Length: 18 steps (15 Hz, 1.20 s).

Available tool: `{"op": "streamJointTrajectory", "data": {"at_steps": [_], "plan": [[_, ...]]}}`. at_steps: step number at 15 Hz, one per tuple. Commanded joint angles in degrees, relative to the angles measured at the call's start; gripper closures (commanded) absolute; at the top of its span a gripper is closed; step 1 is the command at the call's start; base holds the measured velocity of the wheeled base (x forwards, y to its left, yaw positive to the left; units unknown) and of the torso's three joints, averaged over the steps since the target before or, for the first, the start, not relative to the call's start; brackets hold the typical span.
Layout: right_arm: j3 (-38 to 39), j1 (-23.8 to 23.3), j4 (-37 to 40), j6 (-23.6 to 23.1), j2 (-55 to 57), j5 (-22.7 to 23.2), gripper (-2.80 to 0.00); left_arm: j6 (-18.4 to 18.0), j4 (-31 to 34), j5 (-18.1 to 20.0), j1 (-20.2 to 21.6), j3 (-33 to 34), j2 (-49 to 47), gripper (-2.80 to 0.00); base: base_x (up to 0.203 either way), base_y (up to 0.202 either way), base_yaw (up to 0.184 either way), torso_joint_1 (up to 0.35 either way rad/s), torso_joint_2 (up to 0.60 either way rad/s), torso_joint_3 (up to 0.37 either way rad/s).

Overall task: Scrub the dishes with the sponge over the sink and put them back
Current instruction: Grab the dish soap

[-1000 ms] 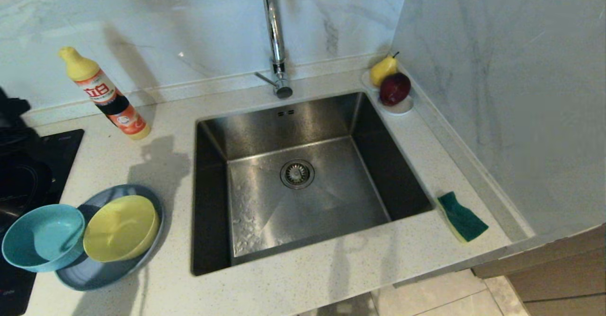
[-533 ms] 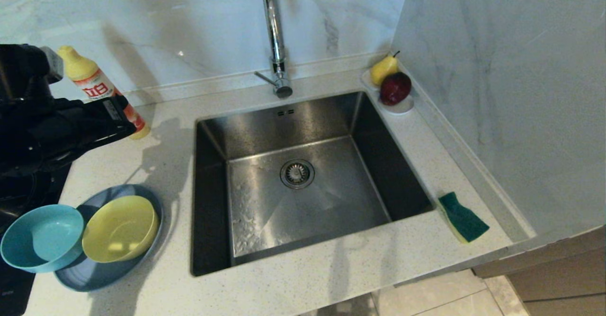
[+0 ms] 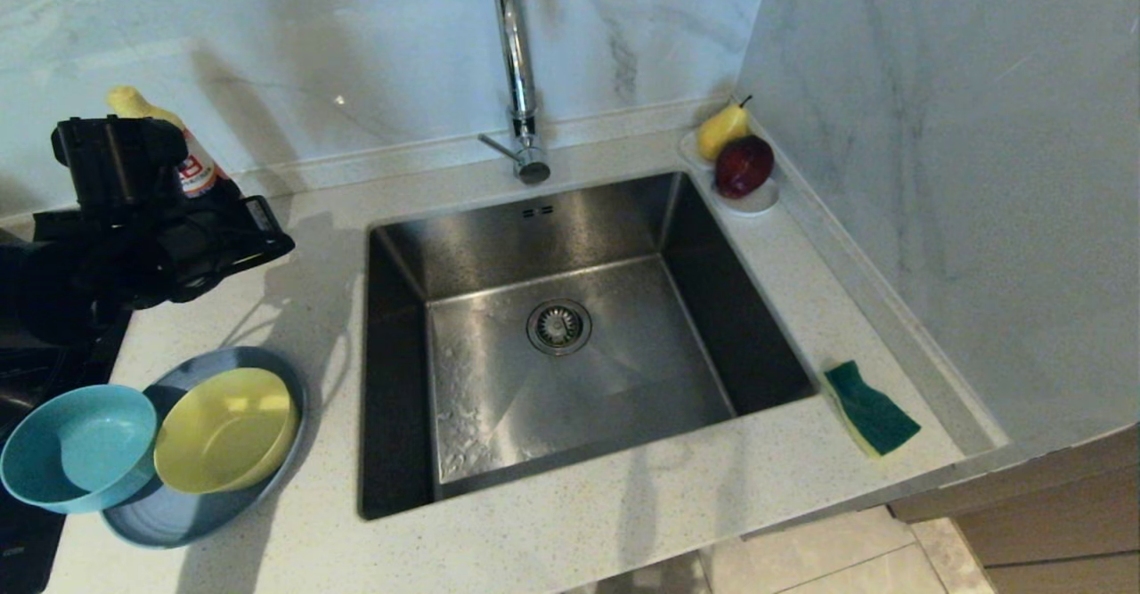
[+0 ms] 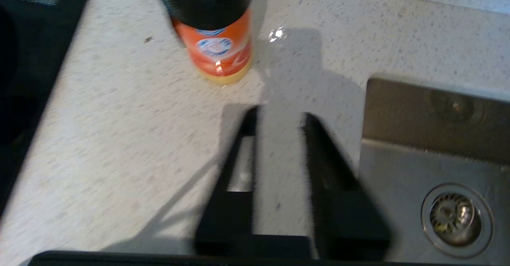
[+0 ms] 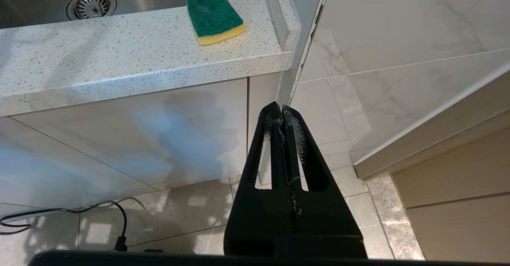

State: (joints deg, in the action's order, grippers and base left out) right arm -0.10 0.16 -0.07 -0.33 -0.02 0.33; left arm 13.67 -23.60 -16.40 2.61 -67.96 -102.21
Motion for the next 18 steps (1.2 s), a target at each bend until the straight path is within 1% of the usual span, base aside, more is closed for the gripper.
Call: {"op": "streamJointTrajectory", "data": {"at_steps": [1, 3, 5, 8, 10, 11, 12, 15, 18], "plan": [[0.01, 0.02, -0.01, -0.02, -0.06, 0.02, 0.0, 0.57, -0.89, -0.25, 0.12, -2.29, -2.76, -2.8, 0.0, 0.0, 0.0, 0.0, 0.0, 0.0], [0.01, 0.02, -0.01, -0.02, -0.06, 0.02, 0.0, 1.8, -3.68, -0.85, 0.12, -3.23, -3.36, -2.8, 0.0, 0.0, 0.0, 0.0, 0.0, 0.0], [0.01, 0.02, -0.01, -0.02, -0.06, 0.02, 0.0, 1.88, -5.75, -2.11, 0.67, -3.21, -4.23, -2.8, 0.0, 0.0, 0.0, 0.0, 0.0, 0.0], [0.01, 0.02, -0.01, -0.02, -0.06, 0.02, 0.0, 1.8, -9.01, -2.5, 2.15, -3.41, -6.61, -2.8, 0.0, 0.0, 0.0, 0.0, 0.0, 0.0], [0.01, 0.02, -0.01, -0.02, -0.06, 0.02, 0.0, 2.0, -8.32, -2.41, 2.49, -3.23, -6.43, -2.8, 0.0, 0.0, 0.0, 0.0, 0.0, 0.0], [0.01, 0.02, -0.01, -0.02, -0.06, 0.02, 0.0, 1.93, -8.95, -2.58, 2.49, -3.36, -6.64, -2.8, 0.0, 0.0, 0.0, 0.0, 0.0, 0.0], [0.01, 0.02, -0.01, -0.02, -0.06, 0.02, 0.0, 1.97, -9.1, -3.25, 2.73, -3.65, -7.2, -2.8, 0.0, 0.0, 0.0, 0.0, 0.0, 0.0], [0.01, 0.02, -0.01, -0.02, -0.06, 0.02, 0.0, 1.97, -9.29, -3.98, 4.82, -5.0, -10.58, -2.8, 0.0, 0.0, 0.0, 0.0, 0.0, 0.0], [0.01, 0.02, -0.01, -0.02, -0.06, 0.02, 0.0, 2.11, -13.7, -4.02, 5.55, -7.89, -14.54, -2.8, 0.0, 0.0, 0.0, 0.0, 0.0, 0.0]]}}
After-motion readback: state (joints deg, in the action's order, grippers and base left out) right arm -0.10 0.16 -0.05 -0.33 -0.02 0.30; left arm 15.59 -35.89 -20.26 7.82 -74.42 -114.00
